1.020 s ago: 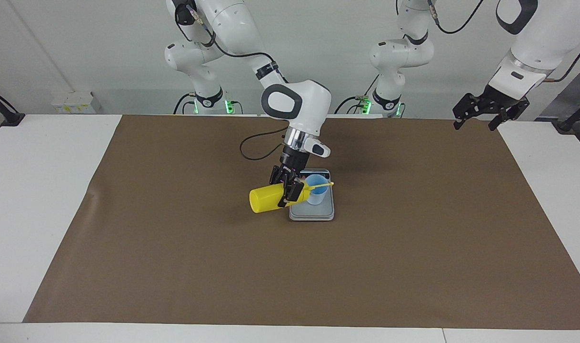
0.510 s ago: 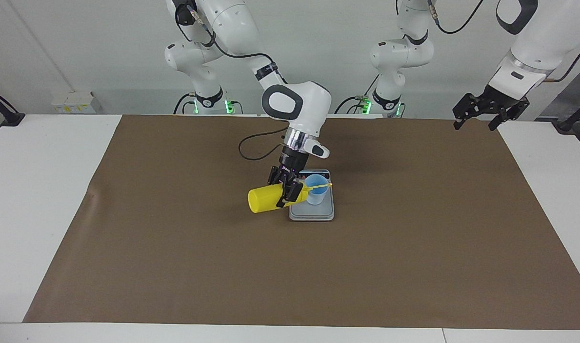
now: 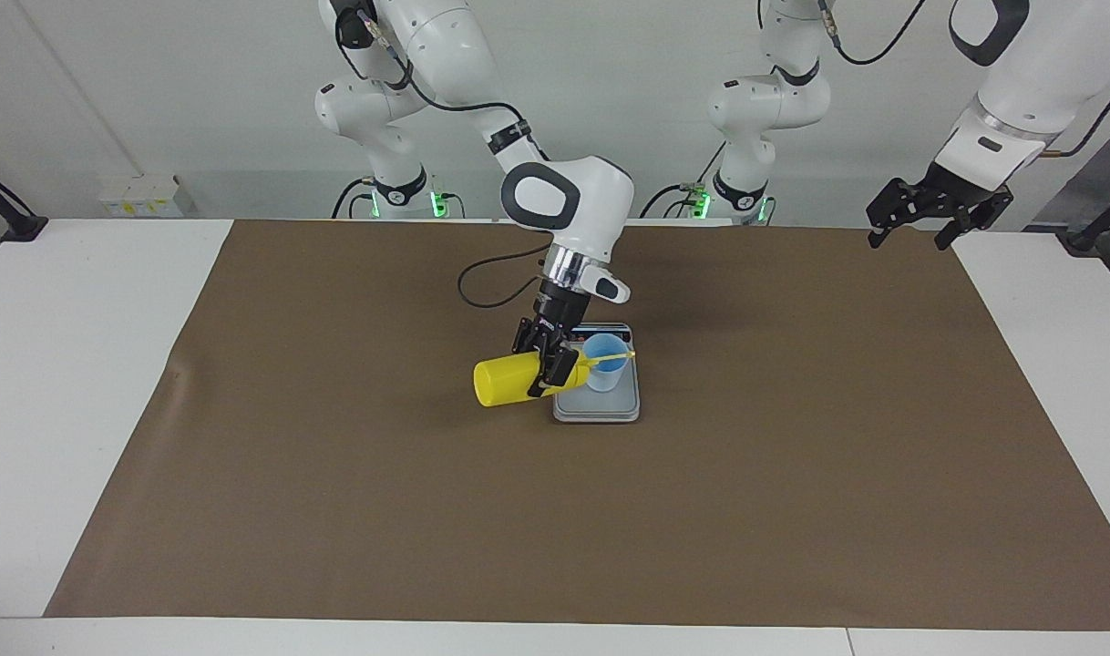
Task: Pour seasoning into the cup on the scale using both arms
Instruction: 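Tilt the yellow bottle over the blue cup with the right gripper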
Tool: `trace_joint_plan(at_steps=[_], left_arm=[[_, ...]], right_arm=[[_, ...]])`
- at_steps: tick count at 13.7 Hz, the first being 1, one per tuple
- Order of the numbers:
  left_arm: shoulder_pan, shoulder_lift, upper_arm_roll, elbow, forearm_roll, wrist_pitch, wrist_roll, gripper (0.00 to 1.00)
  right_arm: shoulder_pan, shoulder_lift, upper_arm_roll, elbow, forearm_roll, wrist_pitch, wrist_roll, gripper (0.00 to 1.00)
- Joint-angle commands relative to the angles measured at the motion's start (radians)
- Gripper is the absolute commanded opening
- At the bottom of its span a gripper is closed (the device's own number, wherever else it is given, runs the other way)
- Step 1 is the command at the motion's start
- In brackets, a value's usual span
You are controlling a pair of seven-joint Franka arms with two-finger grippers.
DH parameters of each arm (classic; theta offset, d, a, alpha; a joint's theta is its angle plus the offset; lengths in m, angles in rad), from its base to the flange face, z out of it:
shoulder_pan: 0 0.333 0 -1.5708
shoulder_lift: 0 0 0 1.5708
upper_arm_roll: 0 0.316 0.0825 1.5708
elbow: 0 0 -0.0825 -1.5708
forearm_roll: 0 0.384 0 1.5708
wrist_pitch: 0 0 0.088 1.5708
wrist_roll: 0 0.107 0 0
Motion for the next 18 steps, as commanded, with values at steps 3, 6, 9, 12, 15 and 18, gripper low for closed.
trace_joint_plan(at_steps=[3, 6, 9, 12, 15, 18], left_arm=[[0.001, -0.025, 0.001, -0.020, 0.014, -0.009, -0.007, 1.00], [0.001, -0.025, 0.001, -0.020, 0.014, -0.009, -0.007, 1.00], [0.001, -0.025, 0.001, -0.020, 0.014, -0.009, -0.007, 1.00], [0.001, -0.025, 0.001, -0.020, 0.016, -0.009, -0.007, 1.00], [0.001, -0.025, 0.001, -0.020, 0.014, -0.009, -0.007, 1.00], [0.001, -0.025, 0.001, -0.020, 0.014, -0.009, -0.007, 1.00]], right_arm=[[-0.003, -0.010, 0.004, -0.005, -0.032, -0.005, 0.041, 0.00], [-0.011, -0.018, 0.004, -0.005, -0.022, 0.004, 0.041, 0.00], [-0.015, -0.036, 0.007, -0.006, -0.004, 0.004, 0.039, 0.00], [-0.023, -0.068, 0.007, -0.006, 0.062, 0.004, 0.032, 0.00], [-0.052, -0.103, 0.007, -0.006, 0.193, 0.004, 0.044, 0.00], [-0.114, -0.150, 0.007, -0.015, 0.321, 0.004, 0.047, 0.00]])
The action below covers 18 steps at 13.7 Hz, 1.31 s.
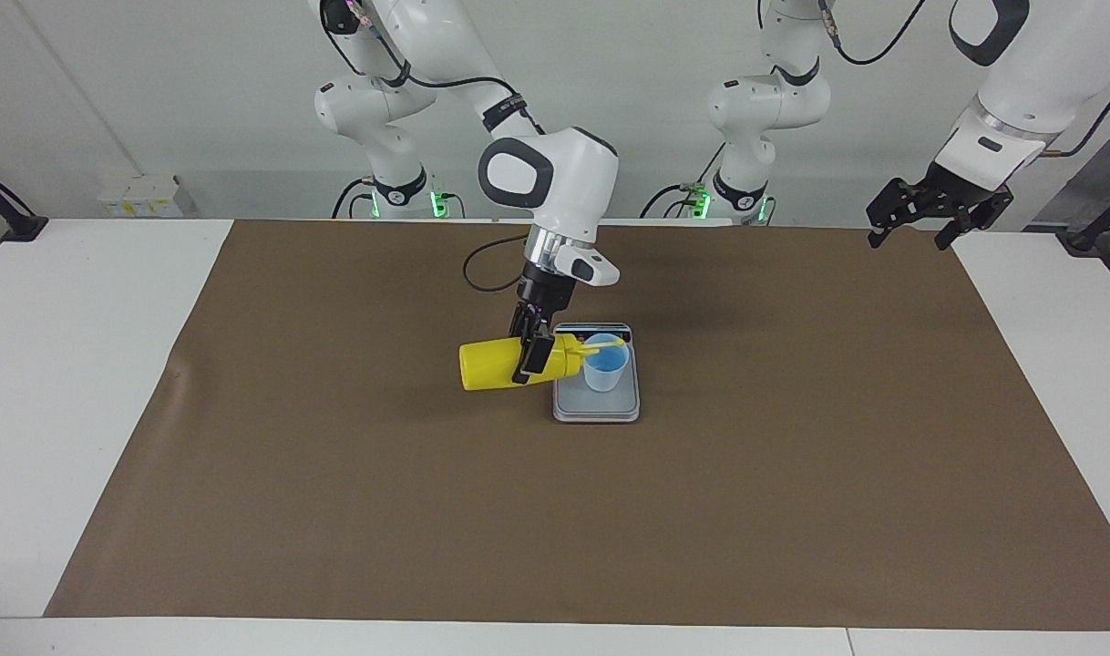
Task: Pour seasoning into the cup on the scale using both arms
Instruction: 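Carry the yellow bottle back with the right gripper and lower it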
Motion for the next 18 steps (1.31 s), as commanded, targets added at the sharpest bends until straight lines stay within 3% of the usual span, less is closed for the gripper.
trace_joint_plan(at_steps=[1, 6, 14, 18], left_arm=[[0.003, -0.025, 0.001, -0.020, 0.014, -0.009, -0.007, 1.00], [0.003, -0.025, 0.001, -0.020, 0.014, -0.009, -0.007, 1.00], [0.001, -0.023, 0.001, -0.020, 0.014, -0.009, -0.007, 1.00], [0.003, -0.025, 0.001, -0.020, 0.014, -0.009, -0.007, 1.00]], right_arm=[[-0.046, -0.046, 0.010, -0.021, 0.106, 0.005, 0.012, 0.00], [-0.141, -0.075, 0.010, -0.030, 0.332, 0.100, -0.024, 0.00], [-0.339, -0.100, 0.010, -0.030, 0.824, 0.128, -0.568, 0.00], [-0.419, -0.100, 0.010, -0.052, 1.082, 0.137, -0.756, 0.00]])
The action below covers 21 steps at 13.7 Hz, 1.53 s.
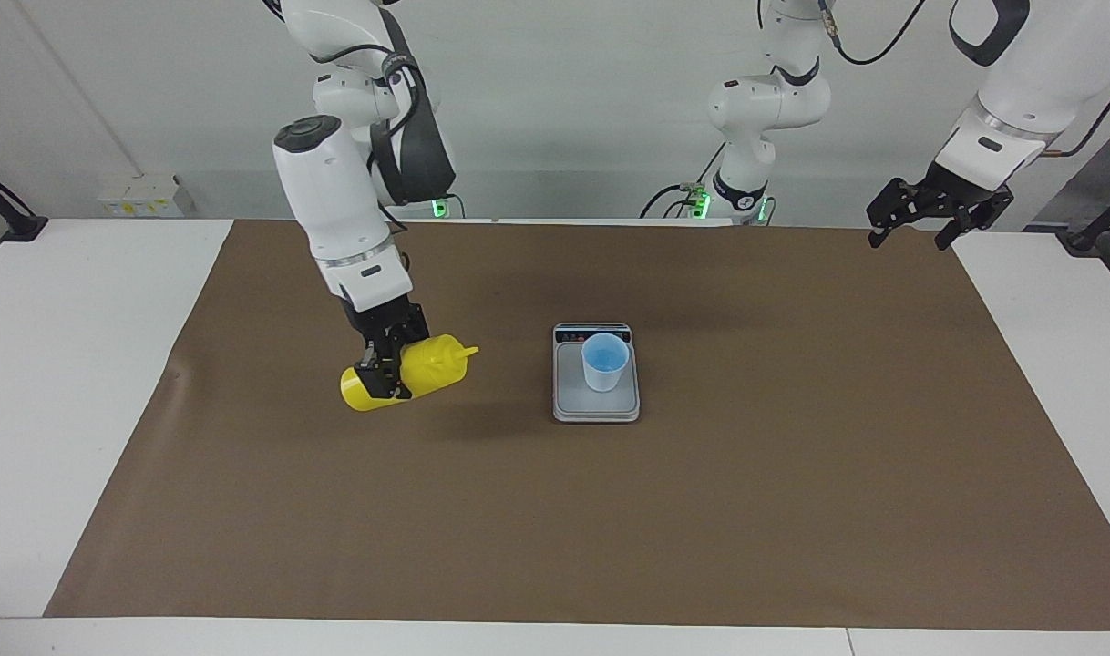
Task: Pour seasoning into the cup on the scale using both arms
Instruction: 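Carry the yellow bottle back with the right gripper and lower it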
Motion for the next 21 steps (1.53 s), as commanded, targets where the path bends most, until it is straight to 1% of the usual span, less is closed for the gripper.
trace_joint_plan(at_steps=[1, 3, 5, 8, 10, 14, 18, 21], left_arm=[[0.002, -0.023, -0.001, -0.020, 0.014, -0.008, -0.007, 1.00], [0.001, -0.023, 0.001, -0.020, 0.014, -0.008, -0.007, 1.00], [0.001, -0.025, -0.001, -0.020, 0.014, -0.008, -0.007, 1.00], [0.001, -0.024, 0.000, -0.020, 0.016, -0.008, -0.007, 1.00], [0.001, -0.023, 0.001, -0.020, 0.014, -0.008, -0.007, 1.00], [0.001, -0.023, -0.001, -0.020, 0.014, -0.008, -0.007, 1.00], [0.001, -0.024, -0.001, -0.020, 0.014, -0.008, -0.007, 1.00], [0.001, -0.025, 0.001, -0.020, 0.014, -0.008, -0.007, 1.00]], right_arm=[[-0.036, -0.029, 0.013, -0.067, 0.135, 0.081, -0.115, 0.00], [-0.049, -0.046, 0.012, -0.129, 0.261, 0.137, -0.179, 0.00], [-0.078, -0.048, 0.012, -0.172, 0.428, 0.174, -0.306, 0.00], [-0.118, -0.055, 0.012, -0.239, 0.739, 0.181, -0.528, 0.00], [-0.142, -0.054, 0.010, -0.278, 0.897, 0.181, -0.671, 0.00], [-0.152, -0.055, 0.010, -0.365, 1.207, 0.183, -0.872, 0.00], [-0.175, -0.061, 0.012, -0.428, 1.369, 0.172, -0.975, 0.00], [-0.175, -0.061, 0.012, -0.450, 1.499, 0.166, -1.025, 0.00]])
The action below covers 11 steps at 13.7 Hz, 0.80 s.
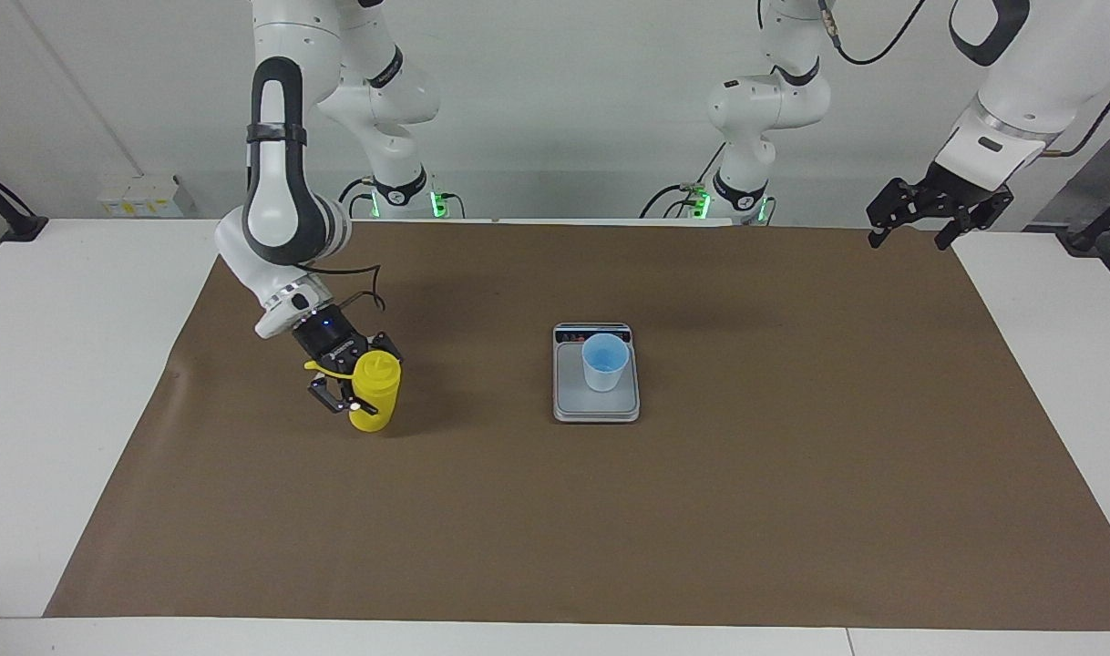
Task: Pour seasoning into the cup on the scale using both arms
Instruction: 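Carry the yellow bottle back with the right gripper and lower it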
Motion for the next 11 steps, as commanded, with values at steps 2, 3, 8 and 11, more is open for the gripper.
trace_joint_plan(at_steps=[2, 3, 8, 11], left_arm=[[0.001, -0.024, 0.001, -0.020, 0.014, -0.008, -0.007, 1.00], [0.001, -0.024, -0.001, -0.020, 0.014, -0.008, -0.007, 1.00], [0.002, -0.024, 0.001, -0.020, 0.014, -0.008, -0.007, 1.00], [0.001, -0.024, 0.001, -0.020, 0.016, -0.008, -0.007, 1.00]], right_arm=[[-0.019, -0.050, 0.013, -0.049, 0.103, -0.012, -0.044, 0.00], [-0.019, -0.050, 0.013, -0.053, 0.137, -0.017, -0.047, 0.00], [-0.037, -0.039, 0.012, -0.081, 0.247, -0.060, -0.148, 0.00], [-0.050, -0.030, 0.012, -0.089, 0.261, -0.070, -0.194, 0.00]])
